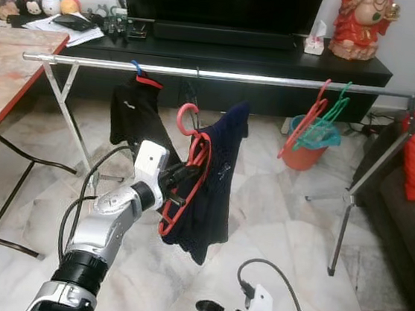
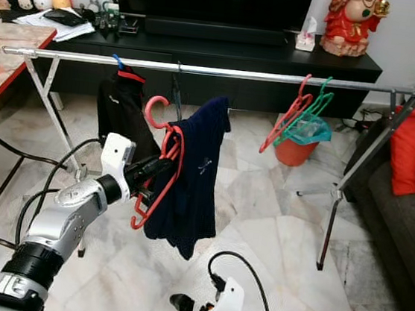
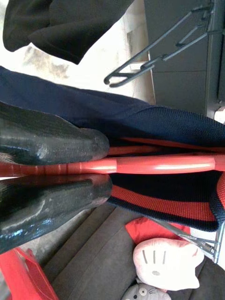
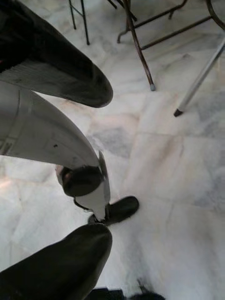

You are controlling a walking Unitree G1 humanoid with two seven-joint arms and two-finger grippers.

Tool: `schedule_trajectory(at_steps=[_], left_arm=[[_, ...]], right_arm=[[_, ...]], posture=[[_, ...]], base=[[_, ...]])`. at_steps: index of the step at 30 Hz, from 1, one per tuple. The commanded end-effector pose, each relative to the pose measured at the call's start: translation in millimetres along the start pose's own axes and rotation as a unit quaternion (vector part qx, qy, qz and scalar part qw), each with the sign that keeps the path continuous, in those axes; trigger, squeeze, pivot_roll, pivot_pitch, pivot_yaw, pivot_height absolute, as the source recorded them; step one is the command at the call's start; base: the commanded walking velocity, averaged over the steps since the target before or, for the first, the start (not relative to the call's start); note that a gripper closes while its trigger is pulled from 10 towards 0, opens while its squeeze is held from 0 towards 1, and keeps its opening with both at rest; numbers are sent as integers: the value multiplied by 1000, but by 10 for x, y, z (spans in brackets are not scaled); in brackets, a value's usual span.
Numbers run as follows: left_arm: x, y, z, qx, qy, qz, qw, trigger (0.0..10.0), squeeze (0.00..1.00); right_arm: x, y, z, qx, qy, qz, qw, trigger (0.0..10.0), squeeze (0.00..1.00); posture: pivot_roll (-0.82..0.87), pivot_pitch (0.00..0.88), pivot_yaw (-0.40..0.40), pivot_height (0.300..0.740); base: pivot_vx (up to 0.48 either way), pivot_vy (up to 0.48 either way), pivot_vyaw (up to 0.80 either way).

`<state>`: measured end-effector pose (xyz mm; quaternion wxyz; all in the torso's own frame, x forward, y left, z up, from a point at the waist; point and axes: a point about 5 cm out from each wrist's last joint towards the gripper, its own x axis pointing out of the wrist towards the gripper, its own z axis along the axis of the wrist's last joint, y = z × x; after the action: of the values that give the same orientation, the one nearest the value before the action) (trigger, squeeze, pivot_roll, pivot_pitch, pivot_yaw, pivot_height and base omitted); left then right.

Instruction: Hang hanger

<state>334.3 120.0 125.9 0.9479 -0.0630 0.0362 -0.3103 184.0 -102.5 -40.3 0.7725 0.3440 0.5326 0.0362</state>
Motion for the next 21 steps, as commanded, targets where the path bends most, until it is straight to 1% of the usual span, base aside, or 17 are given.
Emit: schedule_trajectory(at_steps=[1,8,9,10,11,12,15,19,21], left_arm=[[86,-105,86,7,-5,-21,1000,10000,0],[86,-105,86,7,-5,-21,1000,10000,0],[41,-21,133,9,-28,-11,1000,10000,0],[5,25,134,12,-38,-9,999,10000,0],[-17,35,111,14,-36,-13,999,10000,0],[-18,33,100,14,-36,-14,999,10000,0],[-17,31,93,13,-35,-14,999,10000,0],[-16,30,94,13,-35,-14,999,10000,0],[-17,30,93,14,-36,-14,999,10000,0]], right_arm=[[-250,1348,894,-106,-260,-34,959,10000,0],[-250,1348,894,-106,-260,-34,959,10000,0],[2,408,919,-160,-259,-153,940,10000,0],[-12,-280,847,-229,-238,-225,917,10000,0],[-75,-636,757,-270,-213,-255,904,10000,0],[-71,-687,699,-277,-204,-261,902,10000,0],[-93,-720,712,-282,-206,-276,895,10000,0],[-104,-735,719,-284,-207,-284,892,10000,0],[-115,-743,731,-293,-209,-293,886,10000,0]], posture=[[-59,0,47,740],[-59,0,47,740],[-45,0,0,740],[-43,0,0,740],[-43,0,0,740],[-43,0,0,740],[-41,0,0,740],[-41,0,0,740],[-41,0,0,740]], base=[[0,0,0],[0,0,0],[0,0,0],[0,0,0],[0,0,0],[0,0,0],[0,0,0],[0,0,0],[0,0,0]])
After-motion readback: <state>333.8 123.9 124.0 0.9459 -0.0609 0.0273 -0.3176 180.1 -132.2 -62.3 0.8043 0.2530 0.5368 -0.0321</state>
